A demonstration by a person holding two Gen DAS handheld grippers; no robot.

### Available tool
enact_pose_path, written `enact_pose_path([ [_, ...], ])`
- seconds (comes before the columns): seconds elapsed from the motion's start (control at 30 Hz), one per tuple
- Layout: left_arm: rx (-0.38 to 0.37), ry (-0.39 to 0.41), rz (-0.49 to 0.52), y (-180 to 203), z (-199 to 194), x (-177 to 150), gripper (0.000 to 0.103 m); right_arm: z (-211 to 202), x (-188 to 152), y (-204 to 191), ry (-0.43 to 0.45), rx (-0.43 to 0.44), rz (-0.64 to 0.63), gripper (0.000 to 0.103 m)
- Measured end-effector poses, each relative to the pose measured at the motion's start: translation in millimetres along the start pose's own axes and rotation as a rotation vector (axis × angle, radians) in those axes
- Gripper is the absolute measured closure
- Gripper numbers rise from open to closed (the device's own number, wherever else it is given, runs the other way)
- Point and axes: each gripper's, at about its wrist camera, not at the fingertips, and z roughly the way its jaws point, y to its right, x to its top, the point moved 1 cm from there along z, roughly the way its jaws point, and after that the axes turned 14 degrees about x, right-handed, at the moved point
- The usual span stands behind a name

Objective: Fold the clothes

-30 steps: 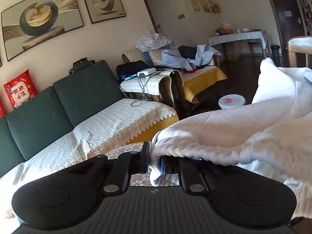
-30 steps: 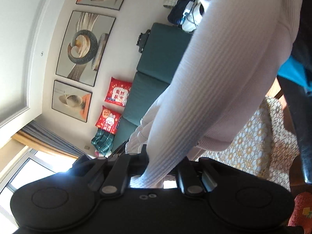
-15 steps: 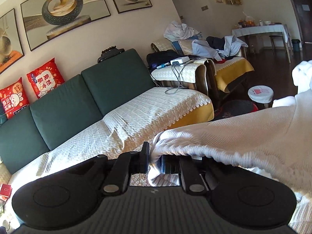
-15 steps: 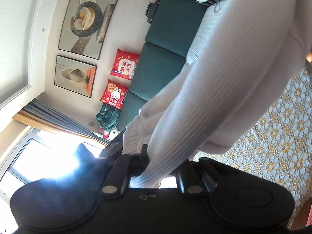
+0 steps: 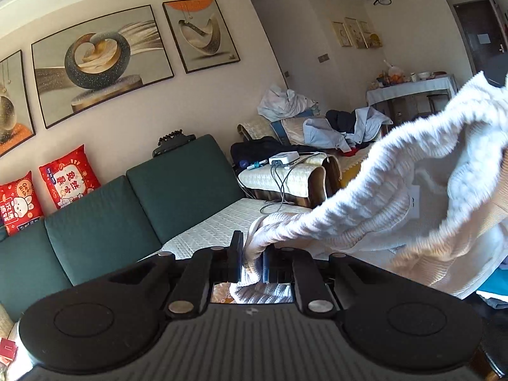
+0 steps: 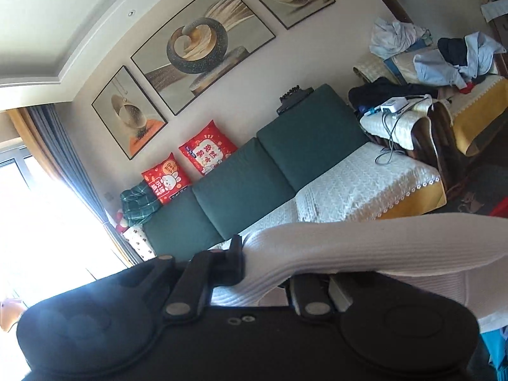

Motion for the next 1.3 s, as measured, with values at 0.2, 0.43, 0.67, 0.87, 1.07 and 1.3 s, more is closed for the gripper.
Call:
enact_pose_path([
  [0.2, -0.016, 0.012, 0.010, -10, -31, -1, 0.093, -3, 17, -8, 0.060, 0.022, 0.007, 0.000],
  [0.43, -0.097, -0.038, -0.019, -6, -50, -17, 0.093, -9, 9, -18, 0.064, 0.059, 0.010, 0.000],
  [0.67, -0.197, -0.068, -0.070, 8, -56, -24, 0.034, -32, 9, -12, 0.080, 0.067, 0.021, 0.000],
  [0.87, -0.263, -0.071, -0.029, 39, -63, -28, 0.023, -48, 8, -2, 0.091, 0.077, 0.030, 0.000],
  [1.07, -0.287, -0.098, 0.060, 63, -79, -38, 0.089, -51, 5, 16, 0.084, 0.061, 0.053, 0.000],
  [1.3, -0.317, -0.114, 0.030, 55, -110, -43, 0.094, -33, 11, 7, 0.040, 0.088, 0.024, 0.000],
])
